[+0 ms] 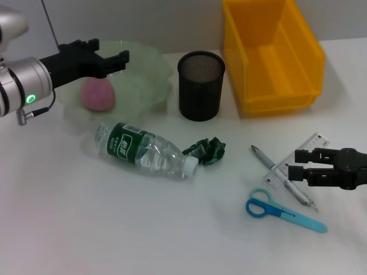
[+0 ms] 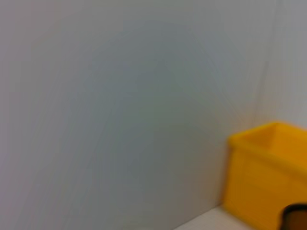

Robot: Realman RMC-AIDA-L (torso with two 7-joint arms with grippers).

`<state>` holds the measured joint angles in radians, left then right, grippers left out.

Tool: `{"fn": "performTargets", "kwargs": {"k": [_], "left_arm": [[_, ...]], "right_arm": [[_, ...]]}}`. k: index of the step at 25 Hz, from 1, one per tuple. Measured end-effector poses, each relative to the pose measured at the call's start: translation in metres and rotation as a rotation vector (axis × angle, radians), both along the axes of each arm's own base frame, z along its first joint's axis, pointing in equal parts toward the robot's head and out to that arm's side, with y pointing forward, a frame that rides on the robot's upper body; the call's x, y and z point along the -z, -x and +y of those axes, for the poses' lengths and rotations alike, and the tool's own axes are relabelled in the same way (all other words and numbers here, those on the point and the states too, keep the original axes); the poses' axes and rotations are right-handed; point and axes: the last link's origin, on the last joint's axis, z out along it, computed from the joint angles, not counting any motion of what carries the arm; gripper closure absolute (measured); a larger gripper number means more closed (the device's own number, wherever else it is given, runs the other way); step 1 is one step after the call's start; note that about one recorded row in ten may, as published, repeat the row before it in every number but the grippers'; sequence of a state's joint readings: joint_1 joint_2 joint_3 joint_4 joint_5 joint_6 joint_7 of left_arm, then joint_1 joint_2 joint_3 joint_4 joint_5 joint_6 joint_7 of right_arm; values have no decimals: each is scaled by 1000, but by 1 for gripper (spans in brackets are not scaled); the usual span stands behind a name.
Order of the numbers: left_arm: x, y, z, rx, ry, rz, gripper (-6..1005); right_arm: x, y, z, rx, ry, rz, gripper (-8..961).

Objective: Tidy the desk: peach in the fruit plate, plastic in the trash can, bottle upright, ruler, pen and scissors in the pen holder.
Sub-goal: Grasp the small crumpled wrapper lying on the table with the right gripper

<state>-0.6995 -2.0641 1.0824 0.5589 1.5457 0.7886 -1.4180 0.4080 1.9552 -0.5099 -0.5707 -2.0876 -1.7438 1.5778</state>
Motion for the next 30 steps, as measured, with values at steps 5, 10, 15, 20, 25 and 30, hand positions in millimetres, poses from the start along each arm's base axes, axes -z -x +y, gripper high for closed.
{"fn": "performTargets", "kwargs": {"k": [5,10,15,20,25,30], "left_arm": [[-14,-9,-19,58,121,-171,185],[-26,-15,-44,145,284,-266,185],[-33,-12,-71,206,450,-275,185],[-29,-3,-91,230,569,-228,185],[-18,8,-107,252,638,-162,185],[-13,16,-115,269,617,-153,185]], "right_arm": [[-1,0,1,5,-3,3,121],[-3,1,3,0,-5,-1,121],[-6,3,6,-4,0,-4,121],[-10,6,12,-14,3,-16,122],[-19,15,25,24,32,-22,122],[-34,35,49,57,86,-51,121]]}}
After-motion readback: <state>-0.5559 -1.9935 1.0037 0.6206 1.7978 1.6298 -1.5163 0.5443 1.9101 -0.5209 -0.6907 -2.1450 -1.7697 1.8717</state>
